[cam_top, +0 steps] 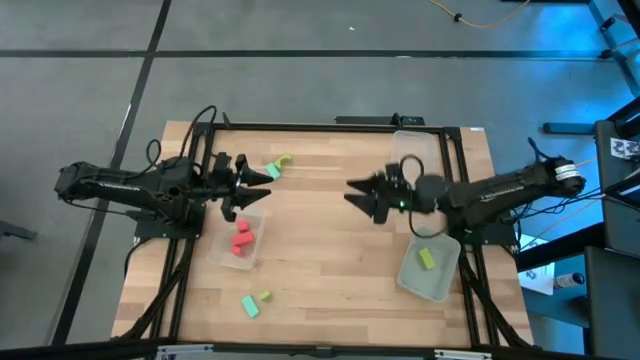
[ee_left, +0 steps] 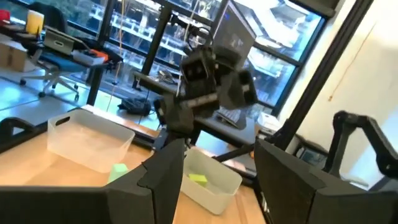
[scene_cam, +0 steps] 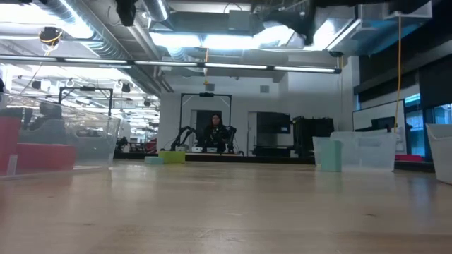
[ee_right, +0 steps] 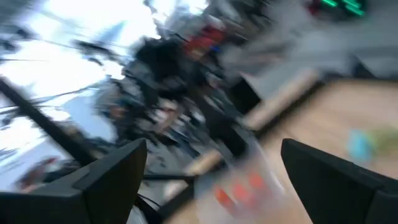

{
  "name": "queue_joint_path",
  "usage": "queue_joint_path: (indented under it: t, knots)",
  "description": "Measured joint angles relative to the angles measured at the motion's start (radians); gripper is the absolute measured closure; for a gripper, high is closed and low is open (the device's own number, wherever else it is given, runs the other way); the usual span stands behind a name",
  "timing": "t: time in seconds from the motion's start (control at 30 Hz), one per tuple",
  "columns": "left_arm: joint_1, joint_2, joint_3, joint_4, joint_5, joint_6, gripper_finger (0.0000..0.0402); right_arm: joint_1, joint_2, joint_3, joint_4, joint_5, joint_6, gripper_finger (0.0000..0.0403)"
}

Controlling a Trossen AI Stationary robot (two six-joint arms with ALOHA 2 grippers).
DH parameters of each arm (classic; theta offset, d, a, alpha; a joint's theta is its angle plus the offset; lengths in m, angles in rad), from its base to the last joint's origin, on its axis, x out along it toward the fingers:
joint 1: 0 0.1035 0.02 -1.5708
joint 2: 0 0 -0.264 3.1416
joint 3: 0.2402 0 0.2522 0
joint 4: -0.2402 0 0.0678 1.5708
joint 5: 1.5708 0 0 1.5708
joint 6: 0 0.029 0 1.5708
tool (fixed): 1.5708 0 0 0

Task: Sort & place blocks by color
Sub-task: Put the top green block into the gray bin

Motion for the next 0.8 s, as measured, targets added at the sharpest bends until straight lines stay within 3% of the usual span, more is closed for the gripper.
queue_joint_path:
  t: [0.13,0.3,0.67,0.8]
  knots:
    - [0.000,0.028,0.000,-0.002,-0.034,-0.007,0.0214,-0.095,0.007,0.016,0.099,-0.218,-0.097,0.0029]
    - [0.000,0.040,0.000,0.000,-0.063,-0.007,0.0214,-0.128,0.007,0.027,0.097,-0.338,-0.104,0.0029]
    - [0.001,0.068,0.002,0.000,-0.164,-0.013,0.0214,-0.127,0.007,0.028,0.097,-0.354,-0.126,0.0029]
    - [0.106,0.116,0.113,-0.269,-0.148,-0.106,0.0214,-0.127,0.007,0.028,0.096,-0.352,-0.129,0.0029]
